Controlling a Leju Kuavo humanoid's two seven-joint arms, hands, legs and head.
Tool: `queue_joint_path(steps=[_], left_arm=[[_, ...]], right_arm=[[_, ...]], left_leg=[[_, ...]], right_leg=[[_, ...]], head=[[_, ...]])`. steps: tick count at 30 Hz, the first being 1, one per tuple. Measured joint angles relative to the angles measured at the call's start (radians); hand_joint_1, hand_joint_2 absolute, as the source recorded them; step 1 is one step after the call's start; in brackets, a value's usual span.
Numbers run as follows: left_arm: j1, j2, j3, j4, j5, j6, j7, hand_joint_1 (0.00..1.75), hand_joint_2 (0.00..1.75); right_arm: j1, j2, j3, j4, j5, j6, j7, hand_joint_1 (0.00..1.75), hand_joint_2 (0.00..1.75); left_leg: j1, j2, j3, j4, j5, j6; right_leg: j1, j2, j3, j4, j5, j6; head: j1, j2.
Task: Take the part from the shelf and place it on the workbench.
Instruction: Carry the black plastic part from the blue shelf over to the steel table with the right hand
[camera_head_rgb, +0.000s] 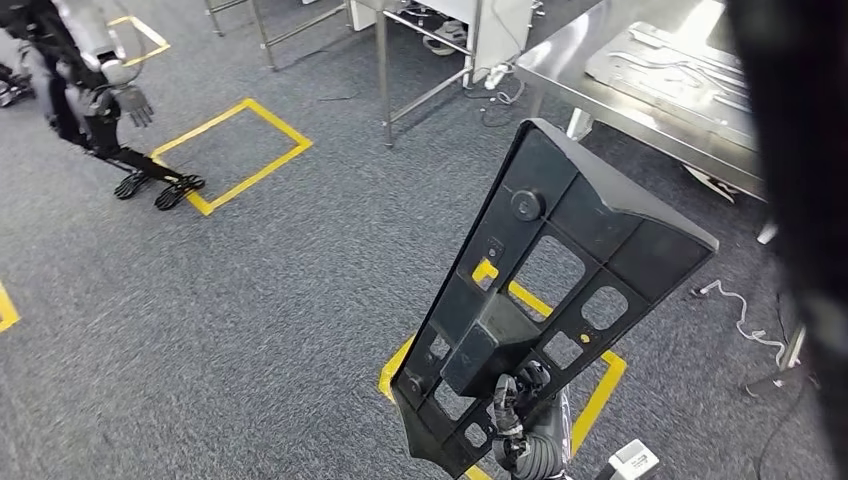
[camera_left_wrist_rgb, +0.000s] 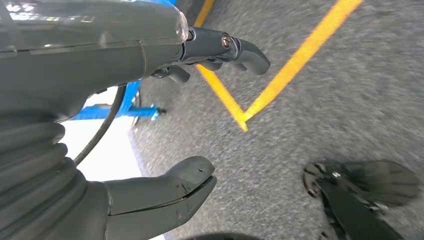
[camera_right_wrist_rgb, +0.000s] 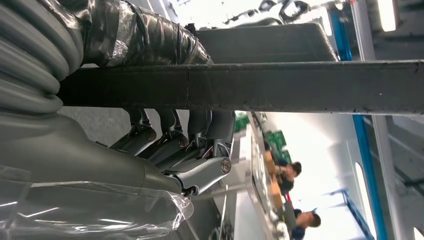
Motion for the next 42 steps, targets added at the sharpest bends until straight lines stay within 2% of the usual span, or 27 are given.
queue_joint_path(steps=[2, 3, 4, 5, 7, 9, 11, 13, 15, 17, 19, 20, 21, 22, 24, 26, 28, 29, 31, 33, 35, 36, 37, 38, 39, 41, 42], left_arm=[[0.001, 0.000, 0.000, 0.000, 0.000, 0.000, 0.000, 0.00, 1.75], [0.002, 0.000, 0.000, 0.000, 0.000, -0.001, 0.001, 0.00, 1.75], [0.004, 0.000, 0.000, 0.000, 0.000, -0.001, 0.002, 0.00, 1.75], [0.006, 0.000, 0.000, 0.000, 0.000, -0.001, 0.004, 0.00, 1.75], [0.008, 0.000, 0.001, 0.000, 0.001, -0.001, 0.007, 0.00, 1.75], [0.009, 0.001, 0.001, 0.000, 0.000, -0.002, 0.007, 0.00, 1.75], [0.006, 0.001, 0.002, 0.000, 0.001, -0.002, 0.007, 0.00, 1.75], [0.003, 0.000, 0.002, 0.000, 0.000, -0.002, 0.008, 0.00, 1.75], [0.003, -0.002, 0.002, 0.000, 0.000, -0.003, 0.008, 0.00, 1.75], [0.006, -0.002, 0.002, 0.000, -0.001, -0.003, 0.008, 0.00, 1.75], [0.009, -0.002, 0.002, 0.000, -0.001, -0.003, 0.008, 0.00, 1.75], [0.009, -0.002, 0.002, 0.000, -0.002, -0.003, 0.007, 0.00, 1.75], [0.009, -0.002, 0.002, 0.000, -0.003, -0.003, 0.007, 0.00, 1.75], [0.008, -0.002, 0.002, 0.000, -0.003, -0.003, 0.007, 0.00, 1.75], [0.008, -0.002, 0.003, 0.000, -0.005, -0.004, 0.007, 0.00, 1.75], [0.007, -0.003, 0.004, 0.000, -0.005, -0.005, 0.007, 0.00, 1.75], [0.003, -0.003, 0.005, 0.000, -0.005, -0.007, 0.007, 0.00, 1.75], [0.001, -0.002, 0.006, 0.000, -0.004, -0.009, 0.008, 0.00, 1.75], [0.001, -0.001, 0.007, 0.000, -0.002, -0.012, 0.009, 0.00, 1.75], [0.005, -0.001, 0.009, 0.000, -0.001, -0.013, 0.009, 0.00, 1.75], [0.009, 0.000, 0.010, 0.000, 0.000, -0.014, 0.010, 0.00, 1.75], [0.010, 0.000, 0.011, 0.000, 0.000, -0.014, 0.011, 0.00, 1.75], [0.011, 0.001, 0.012, 0.000, 0.000, -0.014, 0.012, 0.00, 1.75], [0.012, 0.002, 0.014, 0.000, 0.000, -0.014, 0.012, 0.00, 1.75], [0.012, 0.003, 0.016, 0.000, 0.000, -0.015, 0.013, 0.00, 1.75], [0.012, 0.004, 0.019, 0.000, -0.001, -0.015, 0.012, 0.00, 1.75], [0.010, 0.004, 0.020, 0.000, -0.001, -0.015, 0.012, 0.00, 1.75]], right_arm=[[-0.002, 0.000, 0.002, 0.000, 0.002, -0.001, 0.000, 1.75, 1.75], [-0.003, 0.000, 0.004, 0.000, 0.004, -0.004, 0.001, 1.75, 1.75], [-0.003, -0.001, 0.005, 0.001, 0.008, -0.008, 0.002, 1.75, 1.75], [-0.003, -0.001, 0.007, 0.001, 0.013, -0.013, 0.003, 1.75, 1.75], [-0.003, -0.002, 0.011, 0.002, 0.020, -0.021, 0.005, 1.75, 1.75], [-0.004, -0.003, 0.013, 0.003, 0.022, -0.026, 0.005, 1.75, 1.75], [-0.005, -0.005, 0.015, 0.003, 0.023, -0.030, 0.006, 1.75, 1.75], [-0.004, -0.007, 0.016, 0.003, 0.023, -0.031, 0.007, 1.75, 1.75], [-0.004, -0.009, 0.017, 0.002, 0.023, -0.031, 0.007, 1.75, 1.75], [-0.006, -0.012, 0.018, 0.002, 0.023, -0.033, 0.007, 1.75, 1.75], [-0.007, -0.014, 0.020, 0.004, 0.023, -0.040, 0.009, 1.75, 1.75], [-0.006, -0.016, 0.021, 0.004, 0.023, -0.046, 0.012, 1.75, 1.75], [-0.005, -0.017, 0.022, 0.005, 0.022, -0.051, 0.014, 1.75, 1.75], [-0.005, -0.019, 0.023, 0.006, 0.022, -0.054, 0.016, 1.75, 1.75], [-0.004, -0.021, 0.027, 0.006, 0.022, -0.059, 0.019, 1.75, 1.75], [-0.005, -0.023, 0.033, 0.006, 0.027, -0.066, 0.020, 1.75, 1.75], [-0.006, -0.028, 0.037, 0.008, 0.033, -0.072, 0.022, 1.75, 1.75], [-0.006, -0.030, 0.039, 0.010, 0.035, -0.076, 0.022, 1.75, 1.75], [-0.009, -0.034, 0.042, 0.015, 0.036, -0.080, 0.021, 1.75, 1.75], [-0.014, -0.037, 0.046, 0.022, 0.037, -0.084, 0.020, 1.75, 1.75], [-0.016, -0.040, 0.048, 0.028, 0.037, -0.086, 0.019, 1.75, 1.75], [-0.016, -0.041, 0.049, 0.031, 0.037, -0.087, 0.019, 1.75, 1.75], [-0.016, -0.043, 0.050, 0.033, 0.037, -0.088, 0.019, 1.75, 1.75], [-0.017, -0.044, 0.051, 0.035, 0.037, -0.088, 0.019, 1.75, 1.75], [-0.018, -0.045, 0.053, 0.036, 0.037, -0.088, 0.019, 1.75, 1.75], [-0.021, -0.047, 0.056, 0.037, 0.037, -0.089, 0.018, 1.75, 1.75], [-0.022, -0.048, 0.058, 0.038, 0.037, -0.090, 0.018, 1.75, 1.75]], left_leg=[[0.003, -0.057, -0.050, 0.110, -0.063, -0.004], [0.004, -0.073, -0.084, 0.178, -0.092, -0.005], [0.004, -0.080, -0.111, 0.230, -0.106, -0.005], [0.003, -0.084, -0.124, 0.248, -0.099, -0.004], [0.003, -0.096, -0.099, 0.172, -0.031, 0.003], [0.004, -0.142, -0.050, 0.043, 0.028, 0.012], [0.002, -0.173, -0.029, -0.013, 0.038, 0.019], [0.001, -0.157, -0.024, -0.022, 0.040, 0.027], [0.004, -0.130, -0.018, -0.034, 0.048, 0.041], [0.003, -0.101, -0.015, -0.041, 0.051, 0.052], [0.000, -0.071, -0.014, -0.040, 0.048, 0.055], [0.000, -0.057, -0.013, -0.040, 0.045, 0.054], [0.000, -0.043, -0.010, -0.040, 0.042, 0.053], [0.000, -0.030, -0.006, -0.040, 0.039, 0.050], [-0.003, -0.008, 0.005, -0.039, 0.029, 0.041], [-0.008, 0.011, 0.013, -0.039, 0.020, 0.030], [-0.009, 0.029, 0.024, -0.041, 0.014, 0.019], [-0.007, 0.022, 0.027, -0.037, 0.008, 0.013], [-0.002, -0.027, 0.009, 0.016, -0.031, 0.003], [0.000, -0.074, -0.051, 0.139, -0.094, -0.001], [0.000, -0.083, -0.106, 0.237, -0.117, -0.003], [0.000, -0.084, -0.113, 0.237, -0.098, -0.003], [0.000, -0.087, -0.103, 0.201, -0.062, -0.001], [0.001, -0.100, -0.081, 0.137, -0.018, 0.001], [0.002, -0.129, -0.059, 0.073, 0.013, 0.005], [0.003, -0.176, -0.033, -0.002, 0.036, 0.012], [0.002, -0.185, -0.030, -0.009, 0.033, 0.016]], right_leg=[[-0.002, 0.024, 0.000, -0.002, 0.002, -0.009], [0.000, 0.038, -0.002, -0.001, 0.003, -0.012], [0.002, 0.053, -0.002, 0.000, 0.002, -0.013], [0.003, 0.069, -0.001, 0.001, 0.002, -0.013], [0.005, 0.101, 0.001, 0.004, 0.001, -0.012], [0.005, 0.126, 0.000, 0.009, -0.001, -0.007], [0.002, 0.147, -0.007, 0.011, 0.000, 0.004], [-0.001, 0.165, -0.013, 0.009, 0.004, 0.019], [0.002, 0.128, -0.027, 0.033, -0.013, 0.029], [0.003, 0.064, -0.075, 0.130, -0.067, 0.034], [-0.001, 0.041, -0.135, 0.248, -0.114, 0.040], [-0.002, 0.038, -0.147, 0.272, -0.114, 0.042], [-0.004, 0.034, -0.141, 0.260, -0.097, 0.044], [-0.004, 0.025, -0.115, 0.212, -0.065, 0.043], [0.002, -0.018, -0.041, 0.077, -0.011, 0.035], [0.012, -0.045, -0.005, 0.008, 0.003, 0.024], [0.014, -0.026, -0.005, 0.004, 0.000, 0.014], [0.012, -0.015, -0.003, 0.001, 0.001, 0.008], [0.005, 0.008, 0.000, -0.006, 0.005, -0.004], [0.004, 0.031, -0.001, -0.006, 0.005, -0.010], [0.005, 0.059, -0.001, -0.003, 0.004, -0.012], [0.005, 0.075, 0.000, 0.000, 0.003, -0.012], [0.005, 0.091, 0.001, 0.002, 0.001, -0.011], [0.004, 0.105, 0.002, 0.004, 0.000, -0.009], [0.005, 0.118, 0.001, 0.008, -0.002, -0.005], [0.002, 0.143, -0.007, 0.014, -0.002, 0.006], [0.000, 0.155, -0.012, 0.014, 0.000, 0.013]], head=[[-0.001, 0.000], [-0.001, 0.000], [-0.001, 0.000], [-0.001, 0.000], [-0.001, 0.000], [0.000, 0.000], [-0.001, 0.000], [-0.001, 0.000], [0.000, 0.000], [0.002, 0.000], [0.002, 0.000], [0.002, 0.000], [0.002, 0.000], [0.002, 0.000], [0.002, 0.000], [0.002, 0.000], [0.002, 0.000], [0.002, 0.000], [0.001, 0.000], [0.001, 0.000], [0.001, 0.000], [0.001, 0.000], [0.001, 0.000], [0.001, 0.000], [0.001, 0.000], [0.001, 0.000], [0.001, 0.000]])
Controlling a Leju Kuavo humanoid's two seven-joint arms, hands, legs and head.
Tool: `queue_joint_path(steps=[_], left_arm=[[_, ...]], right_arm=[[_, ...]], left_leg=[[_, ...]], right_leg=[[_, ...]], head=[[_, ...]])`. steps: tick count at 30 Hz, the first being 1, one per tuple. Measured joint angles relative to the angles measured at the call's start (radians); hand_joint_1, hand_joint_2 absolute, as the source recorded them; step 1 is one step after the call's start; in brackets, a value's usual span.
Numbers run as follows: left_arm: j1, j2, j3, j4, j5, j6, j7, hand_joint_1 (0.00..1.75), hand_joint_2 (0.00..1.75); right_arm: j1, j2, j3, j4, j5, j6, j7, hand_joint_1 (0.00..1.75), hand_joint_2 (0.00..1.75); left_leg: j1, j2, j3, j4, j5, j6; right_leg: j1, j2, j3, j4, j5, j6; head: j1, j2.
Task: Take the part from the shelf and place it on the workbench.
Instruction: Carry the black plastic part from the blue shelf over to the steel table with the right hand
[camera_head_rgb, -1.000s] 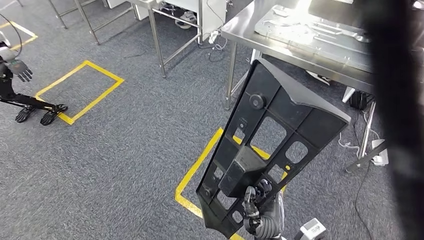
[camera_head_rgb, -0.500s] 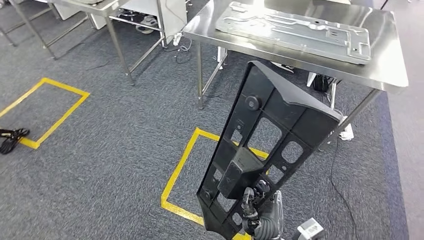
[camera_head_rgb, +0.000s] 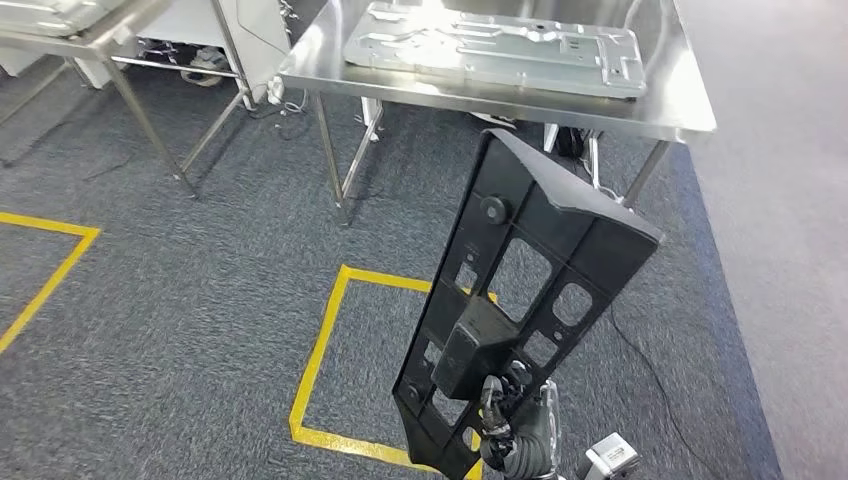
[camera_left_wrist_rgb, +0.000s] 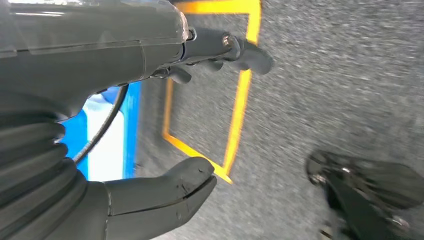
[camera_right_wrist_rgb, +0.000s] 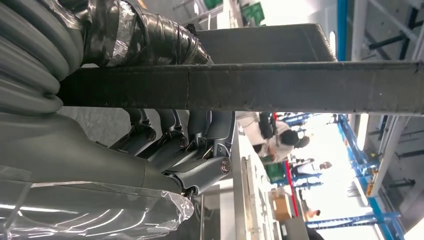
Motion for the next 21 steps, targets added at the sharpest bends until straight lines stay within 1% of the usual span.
queue_joint_path(steps=[1, 2, 3, 4, 5, 6, 7, 8, 9, 10, 11, 12, 13, 14, 15, 16, 17, 18, 19, 20, 21], left_arm=[[-0.001, 0.000, 0.001, 0.000, 0.000, 0.000, 0.000, 0.00, 1.75], [-0.002, -0.001, 0.002, 0.000, 0.000, 0.000, 0.000, 0.00, 1.75], [-0.003, -0.002, 0.002, 0.000, 0.000, 0.000, 0.001, 0.00, 1.75], [-0.002, -0.003, 0.002, 0.000, 0.000, 0.000, 0.001, 0.00, 1.75], [-0.001, -0.004, 0.003, -0.001, -0.001, 0.000, 0.001, 0.00, 1.75], [0.000, -0.003, 0.003, -0.001, -0.001, 0.000, 0.001, 0.00, 1.75], [0.002, -0.003, 0.004, -0.001, -0.001, 0.000, 0.001, 0.00, 1.75], [0.002, -0.003, 0.004, -0.001, -0.001, 0.000, 0.001, 0.00, 1.75], [0.002, -0.003, 0.004, -0.001, -0.001, 0.000, 0.001, 0.00, 1.75], [0.001, -0.003, 0.004, -0.001, -0.001, 0.000, 0.001, 0.00, 1.75], [0.000, -0.003, 0.004, -0.001, -0.001, -0.001, 0.001, 0.00, 1.75], [-0.001, -0.003, 0.004, -0.001, -0.001, -0.001, 0.001, 0.00, 1.75], [0.000, -0.003, 0.005, -0.001, -0.001, -0.003, 0.001, 0.00, 1.75], [-0.001, -0.003, 0.005, -0.001, -0.001, -0.007, 0.000, 0.00, 1.75], [-0.003, -0.004, 0.005, -0.001, 0.000, -0.012, 0.000, 0.00, 1.75], [-0.006, -0.004, 0.005, -0.001, 0.001, -0.018, -0.001, 0.00, 1.75], [-0.009, -0.004, 0.005, -0.001, 0.002, -0.023, -0.002, 0.00, 1.75], [-0.010, -0.003, 0.005, -0.001, 0.003, -0.027, -0.003, 0.00, 1.75], [-0.010, -0.002, 0.006, -0.001, 0.003, -0.029, -0.004, 0.00, 1.75], [-0.008, -0.002, 0.006, -0.001, 0.003, -0.031, -0.004, 0.00, 1.75], [-0.006, -0.001, 0.006, -0.001, 0.003, -0.032, -0.004, 0.00, 1.75]], right_arm=[[-0.001, -0.001, 0.001, 0.000, 0.000, 0.000, 0.000, 1.75, 1.75], [0.000, -0.002, 0.002, 0.001, 0.000, -0.001, 0.000, 1.75, 1.75], [-0.001, -0.004, 0.003, 0.001, 0.000, -0.001, 0.000, 1.75, 1.75], [-0.001, -0.005, 0.003, 0.001, 0.000, -0.002, 0.000, 1.75, 1.75], [-0.002, -0.006, 0.004, 0.002, 0.001, -0.002, 0.000, 1.75, 1.75], [-0.003, -0.007, 0.005, 0.004, 0.001, -0.003, 0.000, 1.75, 1.75], [-0.004, -0.008, 0.005, 0.005, 0.001, -0.003, 0.000, 1.75, 1.75], [-0.004, -0.009, 0.006, 0.008, 0.001, -0.004, 0.000, 1.75, 1.75], [-0.004, -0.010, 0.006, 0.010, 0.001, -0.006, 0.000, 1.75, 1.75], [-0.004, -0.012, 0.006, 0.012, 0.001, -0.007, 0.000, 1.75, 1.75], [-0.004, -0.013, 0.006, 0.013, 0.000, -0.008, 0.000, 1.75, 1.75], [-0.004, -0.013, 0.006, 0.014, 0.000, -0.009, 0.000, 1.75, 1.75], [-0.005, -0.014, 0.007, 0.014, 0.000, -0.012, 0.000, 1.75, 1.75], [-0.005, -0.014, 0.008, 0.014, 0.002, -0.017, 0.000, 1.75, 1.75], [-0.006, -0.015, 0.010, 0.014, 0.007, -0.026, 0.000, 1.75, 1.75], [-0.006, -0.015, 0.011, 0.014, 0.013, -0.036, 0.000, 1.75, 1.75], [-0.006, -0.016, 0.013, 0.014, 0.020, -0.045, 0.000, 1.75, 1.75], [-0.006, -0.017, 0.015, 0.014, 0.028, -0.054, 0.000, 1.75, 1.75], [-0.007, -0.018, 0.019, 0.014, 0.035, -0.062, 0.000, 1.75, 1.75], [-0.009, -0.019, 0.023, 0.014, 0.041, -0.069, 0.001, 1.75, 1.75], [-0.011, -0.021, 0.029, 0.015, 0.046, -0.078, 0.001, 1.75, 1.75]], left_leg=[[0.000, 0.011, 0.002, -0.004, 0.002, 0.005], [0.001, 0.024, 0.004, -0.009, 0.005, 0.012], [0.003, 0.038, 0.008, -0.015, 0.009, 0.020], [0.006, 0.054, 0.010, -0.021, 0.012, 0.027], [0.006, 0.069, 0.011, -0.025, 0.014, 0.032], [0.003, 0.085, 0.012, -0.026, 0.013, 0.035], [0.001, 0.101, 0.012, -0.026, 0.012, 0.037], [-0.001, 0.117, 0.013, -0.025, 0.010, 0.038], [-0.002, 0.131, 0.015, -0.025, 0.007, 0.038], [-0.002, 0.144, 0.018, -0.024, 0.005, 0.036], [-0.002, 0.156, 0.022, -0.024, 0.001, 0.034], [-0.003, 0.167, 0.027, -0.023, -0.003, 0.031], [-0.005, 0.175, 0.030, -0.023, -0.007, 0.026], [-0.006, 0.183, 0.033, -0.023, -0.011, 0.021], [-0.008, 0.189, 0.035, -0.024, -0.015, 0.014], [-0.009, 0.194, 0.038, -0.026, -0.017, 0.008], [-0.008, 0.197, 0.043, -0.027, -0.020, 0.002], [-0.007, 0.187, 0.045, -0.020, -0.027, -0.005], [-0.006, 0.169, 0.038, 0.004, -0.041, -0.009], [-0.004, 0.145, 0.018, 0.047, -0.063, -0.013], [-0.004, 0.123, -0.015, 0.111, -0.092, -0.015]], right_leg=[[-0.001, 0.013, -0.004, -0.002, 0.003, 0.008], [-0.002, 0.020, -0.006, -0.003, 0.005, 0.014], [0.000, 0.007, -0.011, 0.007, -0.002, 0.019], [0.002, -0.020, -0.025, 0.034, -0.020, 0.023], [0.003, -0.055, -0.047, 0.082, -0.048, 0.025], [0.003, -0.088, -0.077, 0.145, -0.081, 0.028], [0.001, -0.106, -0.108, 0.207, -0.106, 0.031], [-0.001, -0.116, -0.128, 0.249, -0.117, 0.033], [-0.003, -0.120, -0.132, 0.258, -0.109, 0.035], [-0.003, -0.125, -0.116, 0.228, -0.084, 0.035], [-0.003, -0.134, -0.083, 0.168, -0.050, 0.032], [0.000, -0.156, -0.045, 0.098, -0.024, 0.028], [0.004, -0.176, -0.013, 0.041, -0.006, 0.022], [0.008, -0.190, 0.005, 0.006, 0.000, 0.016], [0.013, -0.198, 0.011, -0.007, -0.004, 0.010], [0.015, -0.190, 0.010, -0.008, -0.005, 0.006], [0.013, -0.181, 0.012, -0.012, -0.006, 0.000], [0.009, -0.174, 0.016, -0.017, -0.007, -0.006], [0.006, -0.168, 0.021, -0.022, -0.007, -0.012], [0.002, -0.162, 0.027, -0.025, -0.008, -0.018], [0.003, -0.158, 0.030, -0.026, -0.011, -0.022]], head=[[0.000, 0.000], [0.000, 0.000], [0.002, 0.000], [0.003, 0.000], [0.004, 0.000], [0.006, 0.000], [0.006, 0.000], [0.006, 0.000], [0.006, 0.000], [0.006, 0.000], [0.006, 0.000], [0.006, 0.000], [0.006, 0.000], [0.005, 0.000], [0.005, 0.000], [0.005, 0.000], [0.005, 0.000], [0.005, 0.000], [0.005, 0.000], [0.004, 0.000], [0.004, 0.000]])
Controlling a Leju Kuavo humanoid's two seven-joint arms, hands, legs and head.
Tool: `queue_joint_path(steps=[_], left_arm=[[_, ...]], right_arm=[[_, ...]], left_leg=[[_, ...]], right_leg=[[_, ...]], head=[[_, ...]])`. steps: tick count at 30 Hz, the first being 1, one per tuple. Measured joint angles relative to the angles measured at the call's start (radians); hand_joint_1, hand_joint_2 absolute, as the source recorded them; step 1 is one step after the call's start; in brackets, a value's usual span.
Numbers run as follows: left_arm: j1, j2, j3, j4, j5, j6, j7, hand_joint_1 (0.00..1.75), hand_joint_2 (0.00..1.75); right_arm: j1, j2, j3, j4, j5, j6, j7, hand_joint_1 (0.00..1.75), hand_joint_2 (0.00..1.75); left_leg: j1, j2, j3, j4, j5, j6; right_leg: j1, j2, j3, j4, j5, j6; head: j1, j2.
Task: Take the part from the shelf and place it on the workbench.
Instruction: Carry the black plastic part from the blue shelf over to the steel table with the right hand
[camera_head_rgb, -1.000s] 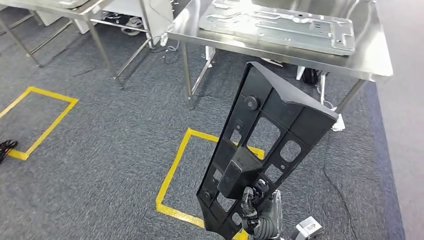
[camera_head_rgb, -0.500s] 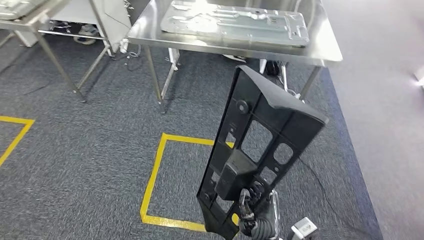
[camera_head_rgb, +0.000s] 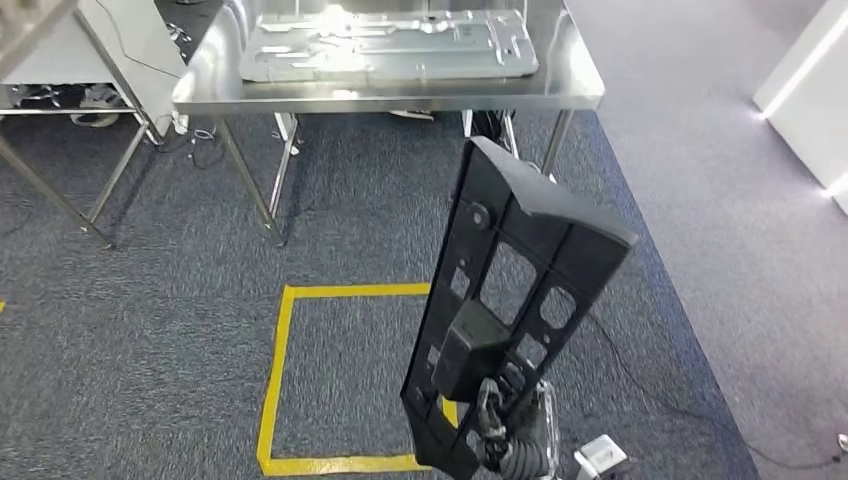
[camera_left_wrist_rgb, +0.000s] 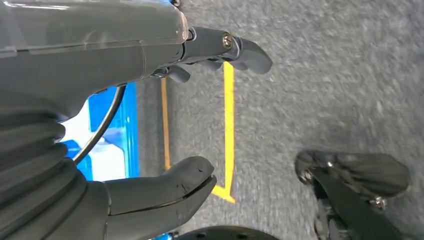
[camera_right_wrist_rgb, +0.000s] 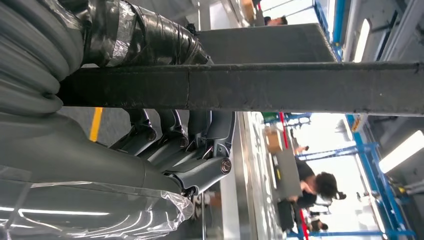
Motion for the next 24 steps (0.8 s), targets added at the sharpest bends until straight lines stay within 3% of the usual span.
queue_joint_path(steps=[2, 3, 4, 6, 7, 9, 12, 14, 17, 18, 19, 20, 22, 24], left_arm=[[0.005, 0.000, 0.000, 0.000, -0.001, -0.001, 0.001, 0.00, 1.75], [0.008, 0.001, 0.000, 0.000, -0.002, -0.002, 0.002, 0.00, 1.75], [0.010, 0.001, 0.000, 0.000, -0.002, -0.002, 0.003, 0.00, 1.75], [0.014, 0.004, 0.001, 0.000, -0.005, -0.002, 0.006, 0.00, 1.75], [0.013, 0.005, 0.002, 0.000, -0.007, -0.002, 0.008, 0.00, 1.75], [0.011, 0.007, 0.004, 0.000, -0.011, -0.002, 0.010, 0.00, 1.75], [0.008, 0.006, 0.005, 0.000, -0.013, -0.002, 0.011, 0.00, 1.75], [0.009, 0.006, 0.006, 0.000, -0.014, -0.003, 0.012, 0.00, 1.75], [0.009, 0.006, 0.008, 0.000, -0.017, -0.002, 0.015, 0.00, 1.75], [0.009, 0.006, 0.008, 0.000, -0.019, -0.001, 0.016, 0.00, 1.75], [0.010, 0.006, 0.009, 0.000, -0.021, -0.001, 0.018, 0.00, 1.75], [0.011, 0.006, 0.010, 0.000, -0.022, 0.000, 0.019, 0.00, 1.75], [0.012, 0.006, 0.013, 0.000, -0.022, 0.000, 0.021, 0.00, 1.75], [0.008, 0.006, 0.017, 0.000, -0.023, 0.000, 0.022, 0.00, 1.75]], right_arm=[[-0.004, -0.006, 0.012, 0.001, 0.006, -0.019, 0.001, 1.75, 1.75], [-0.006, -0.009, 0.017, 0.002, 0.008, -0.029, 0.002, 1.75, 1.75], [-0.007, -0.013, 0.022, 0.003, 0.009, -0.041, 0.003, 1.75, 1.75], [-0.012, -0.021, 0.033, 0.003, 0.010, -0.070, 0.007, 1.75, 1.75], [-0.015, -0.026, 0.040, 0.003, 0.012, -0.087, 0.011, 1.75, 1.75], [-0.020, -0.037, 0.055, 0.003, 0.016, -0.116, 0.020, 1.75, 1.75], [-0.028, -0.052, 0.073, 0.003, 0.023, -0.139, 0.027, 1.75, 1.75], [-0.033, -0.062, 0.083, 0.004, 0.026, -0.152, 0.034, 1.75, 1.75], [-0.038, -0.075, 0.097, 0.010, 0.032, -0.184, 0.059, 1.75, 1.75], [-0.038, -0.079, 0.101, 0.014, 0.037, -0.198, 0.076, 1.75, 1.75], [-0.038, -0.084, 0.105, 0.018, 0.043, -0.210, 0.094, 1.75, 1.75], [-0.038, -0.088, 0.108, 0.022, 0.049, -0.220, 0.109, 1.75, 1.75], [-0.038, -0.094, 0.112, 0.032, 0.062, -0.235, 0.128, 1.75, 1.75], [-0.039, -0.099, 0.117, 0.043, 0.084, -0.257, 0.157, 1.75, 1.75]], left_leg=[[0.000, -0.017, -0.077, 0.126, -0.038, -0.003], [0.000, -0.019, -0.101, 0.152, -0.030, -0.003], [0.000, -0.019, -0.107, 0.139, 0.001, -0.001], [0.000, -0.020, -0.072, 0.024, 0.090, 0.007], [-0.003, -0.020, -0.049, -0.037, 0.117, 0.012], [-0.009, -0.020, -0.025, -0.097, 0.125, 0.025], [-0.008, -0.021, -0.006, -0.120, 0.116, 0.044], [-0.004, -0.020, 0.020, -0.132, 0.111, 0.056], [-0.004, -0.021, 0.042, -0.136, 0.091, 0.063], [-0.004, -0.022, 0.052, -0.136, 0.082, 0.062], [-0.004, -0.022, 0.065, -0.136, 0.073, 0.060], [-0.003, -0.023, 0.079, -0.136, 0.062, 0.058], [-0.003, -0.023, 0.105, -0.137, 0.039, 0.051], [-0.004, -0.021, 0.118, -0.142, 0.022, 0.038]], right_leg=[[0.002, 0.013, 0.008, 0.002, -0.008, -0.006], [0.003, 0.020, 0.014, 0.002, -0.013, -0.006], [0.004, 0.028, 0.023, 0.004, -0.020, -0.006], [0.004, 0.038, 0.044, 0.005, -0.036, -0.001], [0.005, 0.041, 0.051, 0.006, -0.045, 0.004], [0.006, 0.045, 0.060, 0.005, -0.054, 0.016], [0.006, 0.045, 0.066, 0.022, -0.050, 0.033], [0.004, 0.042, 0.029, 0.093, -0.059, 0.041], [-0.002, 0.039, -0.095, 0.256, -0.120, 0.053], [-0.004, 0.039, -0.125, 0.278, -0.133, 0.057], [-0.005, 0.038, -0.138, 0.269, -0.129, 0.059], [-0.007, 0.036, -0.136, 0.230, -0.102, 0.059], [-0.005, 0.030, -0.114, 0.115, -0.007, 0.053], [0.002, 0.026, -0.102, 0.053, 0.049, 0.038]], head=[[0.000, 0.000], [0.000, 0.000], [0.000, 0.000], [0.000, 0.000], [0.000, 0.000], [0.000, 0.000], [0.000, 0.000], [0.000, 0.000], [0.000, 0.000], [0.000, 0.000], [0.000, 0.000], [0.001, 0.000], [0.000, 0.000], [0.000, 0.000]])
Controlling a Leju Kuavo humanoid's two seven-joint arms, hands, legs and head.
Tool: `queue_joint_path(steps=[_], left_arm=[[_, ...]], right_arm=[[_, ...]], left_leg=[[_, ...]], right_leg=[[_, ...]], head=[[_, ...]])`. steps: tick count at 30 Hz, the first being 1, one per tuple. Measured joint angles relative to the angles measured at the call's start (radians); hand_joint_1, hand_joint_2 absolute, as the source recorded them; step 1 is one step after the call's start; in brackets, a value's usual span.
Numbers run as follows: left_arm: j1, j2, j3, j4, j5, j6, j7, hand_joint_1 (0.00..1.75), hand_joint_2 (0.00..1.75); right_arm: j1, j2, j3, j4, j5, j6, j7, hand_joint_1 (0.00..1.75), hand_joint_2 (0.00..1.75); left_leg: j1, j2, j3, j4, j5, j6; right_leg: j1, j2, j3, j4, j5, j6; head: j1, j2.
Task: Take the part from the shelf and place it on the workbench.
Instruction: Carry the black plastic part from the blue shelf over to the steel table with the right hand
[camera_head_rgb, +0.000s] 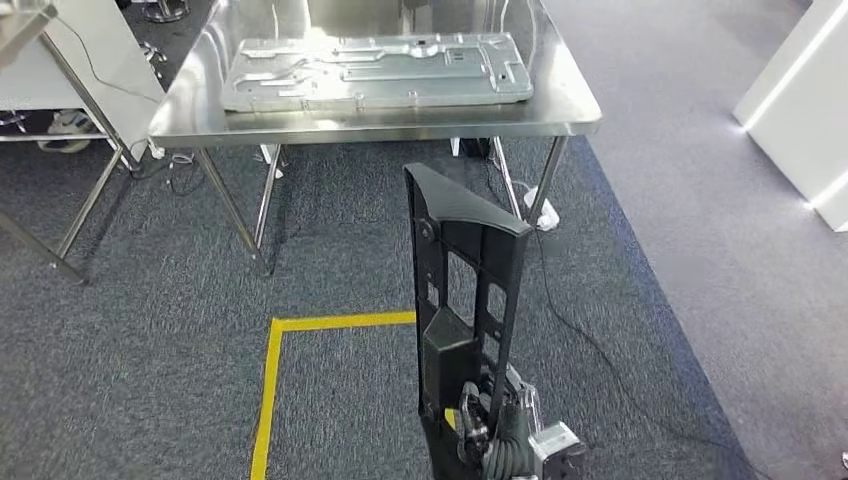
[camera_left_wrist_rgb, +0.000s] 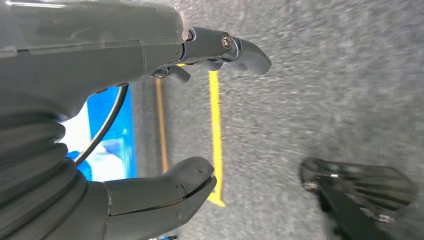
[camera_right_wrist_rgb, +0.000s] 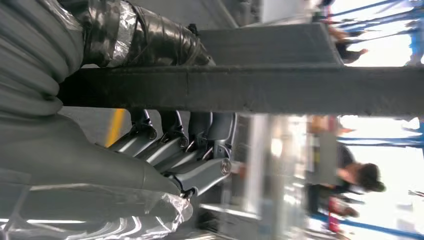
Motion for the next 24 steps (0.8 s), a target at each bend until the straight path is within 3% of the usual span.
queue_joint_path(steps=[2, 4, 6, 8, 10, 11, 12, 13, 15, 16, 18, 20, 22, 24], left_arm=[[-0.004, 0.000, 0.004, 0.000, -0.001, 0.000, 0.001, 0.00, 1.75], [-0.005, 0.001, 0.006, 0.000, -0.002, 0.000, 0.002, 0.00, 1.75], [-0.007, 0.002, 0.007, 0.000, -0.002, 0.000, 0.003, 0.00, 1.75], [-0.006, 0.002, 0.007, 0.000, -0.002, 0.000, 0.003, 0.00, 1.75], [-0.002, 0.002, 0.007, 0.000, -0.002, 0.000, 0.003, 0.00, 1.75], [0.000, 0.003, 0.008, 0.000, -0.002, 0.000, 0.004, 0.00, 1.75], [0.002, 0.003, 0.008, 0.000, -0.002, 0.000, 0.004, 0.00, 1.75], [0.003, 0.004, 0.008, 0.000, -0.002, 0.000, 0.004, 0.00, 1.75], [0.004, 0.006, 0.009, 0.000, -0.002, 0.000, 0.004, 0.00, 1.75], [0.003, 0.007, 0.009, 0.000, -0.002, 0.000, 0.004, 0.00, 1.75], [0.001, 0.007, 0.009, 0.000, -0.003, 0.000, 0.005, 0.00, 1.75], [0.000, 0.007, 0.009, 0.000, -0.006, 0.000, 0.006, 0.00, 1.75], [-0.002, 0.007, 0.011, 0.000, -0.008, 0.000, 0.008, 0.00, 1.75], [-0.002, 0.007, 0.012, 0.000, -0.009, 0.000, 0.010, 0.00, 1.75]], right_arm=[[0.000, -0.003, 0.006, 0.011, 0.023, -0.022, 0.029, 1.75, 1.75], [0.001, -0.006, 0.009, 0.018, 0.032, -0.032, 0.039, 1.75, 1.75], [0.000, -0.006, 0.012, 0.024, 0.034, -0.034, 0.040, 1.75, 1.75], [-0.002, -0.007, 0.014, 0.029, 0.035, -0.034, 0.040, 1.75, 1.75], [-0.002, -0.008, 0.014, 0.034, 0.035, -0.035, 0.040, 1.75, 1.75], [-0.002, -0.008, 0.014, 0.036, 0.035, -0.035, 0.040, 1.75, 1.75], [-0.002, -0.008, 0.014, 0.037, 0.035, -0.035, 0.040, 1.75, 1.75], [-0.003, -0.008, 0.014, 0.037, 0.035, -0.035, 0.040, 1.75, 1.75], [-0.004, -0.008, 0.015, 0.040, 0.035, -0.035, 0.040, 1.75, 1.75], [-0.005, -0.008, 0.016, 0.042, 0.037, -0.037, 0.044, 1.75, 1.75], [-0.007, -0.009, 0.017, 0.044, 0.052, -0.053, 0.064, 1.75, 1.75], [-0.010, -0.010, 0.019, 0.049, 0.076, -0.084, 0.095, 1.75, 1.75], [-0.012, -0.010, 0.023, 0.059, 0.095, -0.115, 0.117, 1.75, 1.75], [-0.013, -0.010, 0.026, 0.076, 0.112, -0.146, 0.132, 1.75, 1.75]], left_leg=[[-0.002, 0.001, 0.012, -0.002, 0.002, -0.015], [-0.001, 0.001, 0.001, 0.044, 0.018, -0.025], [0.001, -0.001, -0.065, 0.157, 0.012, -0.030], [0.001, -0.001, -0.150, 0.265, -0.048, -0.032], [0.000, -0.001, -0.200, 0.283, -0.096, -0.031], [-0.002, -0.001, -0.206, 0.253, -0.086, -0.027], [-0.005, -0.002, -0.203, 0.199, -0.045, -0.020], [-0.008, -0.003, -0.195, 0.144, 0.019, -0.009], [-0.018, -0.006, -0.186, 0.070, 0.106, 0.009], [-0.021, -0.009, -0.183, 0.057, 0.123, 0.015], [-0.020, -0.011, -0.165, 0.041, 0.116, 0.023], [-0.013, -0.012, -0.135, 0.022, 0.113, 0.033], [-0.009, -0.012, -0.112, 0.012, 0.104, 0.037], [-0.007, -0.013, -0.095, 0.009, 0.087, 0.036]], right_leg=[[0.004, 0.002, 0.010, -0.010, -0.004, -0.017], [0.000, 0.005, 0.035, -0.024, -0.009, -0.031], [-0.002, 0.006, 0.061, -0.035, -0.022, -0.042], [0.001, 0.008, 0.084, -0.037, -0.042, -0.048], [0.005, 0.013, 0.113, -0.037, -0.065, -0.050], [0.008, 0.015, 0.129, -0.037, -0.077, -0.049], [0.011, 0.017, 0.146, -0.037, -0.089, -0.049], [0.012, 0.017, 0.159, -0.038, -0.101, -0.049], [0.014, 0.021, 0.178, -0.041, -0.122, -0.041], [0.014, 0.022, 0.185, -0.039, -0.126, -0.035], [0.015, 0.022, 0.197, -0.030, -0.125, -0.023], [0.015, 0.019, 0.181, 0.023, -0.122, -0.013], [0.009, 0.016, 0.111, 0.133, -0.153, -0.001], [0.000, 0.015, 0.029, 0.224, -0.204, 0.009]], head=[[0.000, 0.000], [0.000, 0.000], [-0.001, 0.000], [-0.001, 0.000], [-0.001, 0.000], [-0.001, 0.000], [-0.001, 0.000], [-0.001, 0.000], [-0.001, 0.000], [-0.001, 0.000], [-0.002, 0.000], [-0.001, 0.000], [-0.001, 0.000], [-0.001, 0.000]])
